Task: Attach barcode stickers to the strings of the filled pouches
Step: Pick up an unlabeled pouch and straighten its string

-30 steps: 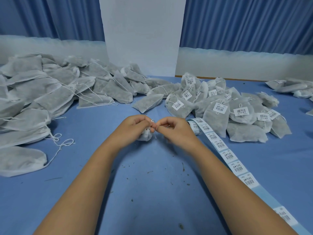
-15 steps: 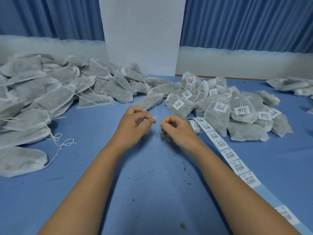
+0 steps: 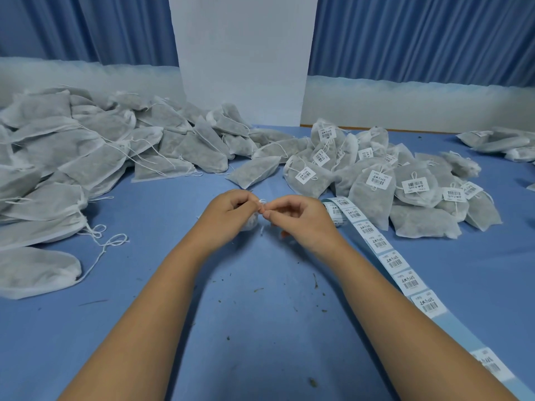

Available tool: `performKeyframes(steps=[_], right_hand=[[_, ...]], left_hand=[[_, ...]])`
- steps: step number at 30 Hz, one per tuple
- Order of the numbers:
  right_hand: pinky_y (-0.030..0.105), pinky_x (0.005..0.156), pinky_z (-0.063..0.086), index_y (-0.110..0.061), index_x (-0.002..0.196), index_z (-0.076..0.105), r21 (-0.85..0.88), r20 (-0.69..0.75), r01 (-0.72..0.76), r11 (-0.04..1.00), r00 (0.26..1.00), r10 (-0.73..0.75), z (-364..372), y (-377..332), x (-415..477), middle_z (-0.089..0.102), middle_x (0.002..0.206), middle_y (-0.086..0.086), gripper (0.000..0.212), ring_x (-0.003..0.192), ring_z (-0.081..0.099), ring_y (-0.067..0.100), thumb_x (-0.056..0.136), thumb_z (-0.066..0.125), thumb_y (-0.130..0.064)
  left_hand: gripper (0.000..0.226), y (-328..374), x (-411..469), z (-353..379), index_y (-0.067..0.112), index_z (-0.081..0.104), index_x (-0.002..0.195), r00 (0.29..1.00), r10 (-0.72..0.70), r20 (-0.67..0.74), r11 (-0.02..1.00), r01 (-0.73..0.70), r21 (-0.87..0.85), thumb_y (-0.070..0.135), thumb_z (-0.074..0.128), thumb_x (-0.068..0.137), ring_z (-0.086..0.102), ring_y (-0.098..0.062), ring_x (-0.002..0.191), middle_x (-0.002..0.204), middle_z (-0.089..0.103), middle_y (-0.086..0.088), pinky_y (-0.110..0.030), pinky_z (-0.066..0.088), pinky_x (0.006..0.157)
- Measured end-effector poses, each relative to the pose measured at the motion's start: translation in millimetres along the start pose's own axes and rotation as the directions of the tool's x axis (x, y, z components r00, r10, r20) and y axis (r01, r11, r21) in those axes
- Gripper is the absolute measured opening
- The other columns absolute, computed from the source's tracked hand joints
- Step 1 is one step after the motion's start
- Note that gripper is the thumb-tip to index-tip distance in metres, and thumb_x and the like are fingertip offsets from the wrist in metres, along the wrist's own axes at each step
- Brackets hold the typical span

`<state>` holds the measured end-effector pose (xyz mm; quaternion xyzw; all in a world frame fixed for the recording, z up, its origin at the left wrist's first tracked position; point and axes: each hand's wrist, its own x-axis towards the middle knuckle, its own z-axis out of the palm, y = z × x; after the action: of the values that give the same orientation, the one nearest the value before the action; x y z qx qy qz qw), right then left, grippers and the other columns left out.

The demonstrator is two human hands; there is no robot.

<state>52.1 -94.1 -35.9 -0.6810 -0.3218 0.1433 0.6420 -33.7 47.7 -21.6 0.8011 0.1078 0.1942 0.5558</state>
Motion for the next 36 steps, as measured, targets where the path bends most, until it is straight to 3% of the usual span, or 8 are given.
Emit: performKeyframes(steps=[5, 12, 18, 23, 26, 29, 32, 36], right_hand=[[0.020, 0.053, 0.049, -0.027, 0.087, 0.074, 0.017, 0.001, 0.014, 1.000, 1.000, -0.014, -2.5, 0.7, 1.3, 0.067, 0.073, -0.007, 0.016, 0.062, 0.057, 0.008, 0.080, 0.079, -0.014], [0.021, 0.054, 0.050, -0.029, 0.082, 0.077, 0.012, 0.038, 0.014, 1.000, 0.999, -0.014, -1.4, -1.2, -0.6, 0.068, 0.074, -0.001, 0.014, 0.068, 0.058, 0.015, 0.082, 0.078, -0.015], [0.020, 0.057, 0.049, -0.022, 0.078, 0.071, -0.031, 0.044, -0.032, 0.999, 0.998, 0.033, -5.1, 0.3, 1.7, 0.069, 0.074, -0.005, 0.010, 0.072, 0.063, 0.008, 0.086, 0.074, -0.016], [0.025, 0.058, 0.051, -0.018, 0.077, 0.068, -0.065, -0.034, -0.009, 0.998, 0.999, 0.007, -5.9, 2.9, 4.5, 0.066, 0.064, -0.005, 0.010, 0.057, 0.058, 0.010, 0.085, 0.074, -0.017], [0.022, 0.053, 0.047, -0.014, 0.077, 0.065, -0.089, -0.045, 0.012, 0.996, 0.999, -0.016, -4.4, 3.7, 4.6, 0.064, 0.059, -0.008, 0.012, 0.051, 0.055, 0.009, 0.086, 0.073, -0.014], [0.022, 0.050, 0.046, -0.010, 0.081, 0.061, -0.081, -0.038, 0.029, 0.996, 0.999, -0.032, -2.9, 3.9, 4.6, 0.064, 0.062, -0.010, 0.011, 0.050, 0.055, 0.011, 0.087, 0.070, -0.007], [0.025, 0.058, 0.048, -0.019, 0.088, 0.066, -0.167, -0.051, 0.051, 0.985, 0.997, -0.060, -3.8, 4.1, 4.4, 0.066, 0.070, -0.005, 0.014, 0.054, 0.056, 0.016, 0.087, 0.069, -0.005], [0.008, 0.061, 0.039, -0.017, 0.093, 0.075, -0.436, 0.005, 0.109, 0.894, 0.993, -0.118, -4.1, 3.5, 3.5, 0.060, 0.061, -0.016, 0.011, 0.053, 0.053, 0.001, 0.089, 0.067, -0.010]], left_hand=[[0.025, 0.3, 0.4, -0.6, 0.017, 0.068, 0.071, 1.000, -0.020, 0.007, 1.000, 0.020, 0.019, 0.010, 0.056, 0.092, 0.048, -0.005, 0.056, 0.062, 0.056, 0.008, -0.009, 0.038, 0.054], [0.024, 0.6, 0.4, -2.4, 0.016, 0.068, 0.072, 1.000, -0.019, 0.023, 0.997, 0.017, 0.073, 0.012, 0.056, 0.092, 0.047, 0.005, 0.054, 0.058, 0.053, 0.022, -0.005, 0.034, 0.052], [0.015, -3.0, -0.4, -1.8, 0.015, 0.074, 0.080, 1.000, 0.024, 0.000, 0.989, -0.023, 0.149, 0.016, 0.065, 0.091, 0.052, 0.006, 0.060, 0.077, 0.063, 0.010, -0.005, 0.038, 0.057], [0.011, -3.3, 1.2, -0.1, 0.019, 0.075, 0.077, 0.995, 0.062, -0.080, 0.980, -0.046, 0.191, 0.019, 0.073, 0.087, 0.054, 0.007, 0.059, 0.071, 0.062, 0.015, -0.005, 0.038, 0.057], [0.015, -4.3, 1.0, 2.4, 0.022, 0.073, 0.072, 0.995, 0.024, -0.095, 0.981, -0.006, 0.193, 0.022, 0.073, 0.087, 0.055, 0.000, 0.061, 0.063, 0.062, 0.018, -0.014, 0.043, 0.063], [0.020, -4.2, 0.3, 3.5, 0.027, 0.070, 0.068, 0.995, 0.044, -0.092, 0.972, -0.021, 0.236, 0.022, 0.072, 0.087, 0.055, -0.001, 0.067, 0.073, 0.063, 0.013, -0.014, 0.042, 0.065], [0.022, -4.2, -0.6, 3.0, 0.032, 0.069, 0.069, 0.994, 0.084, -0.063, 0.953, -0.061, 0.296, 0.020, 0.070, 0.087, 0.054, 0.004, 0.070, 0.084, 0.062, 0.011, -0.011, 0.040, 0.067], [0.026, -3.2, -1.5, 1.7, 0.038, 0.065, 0.068, 0.993, 0.112, -0.031, 0.935, -0.095, 0.341, 0.023, 0.070, 0.088, 0.058, -0.007, 0.083, 0.087, 0.062, 0.009, -0.033, 0.047, 0.086]])
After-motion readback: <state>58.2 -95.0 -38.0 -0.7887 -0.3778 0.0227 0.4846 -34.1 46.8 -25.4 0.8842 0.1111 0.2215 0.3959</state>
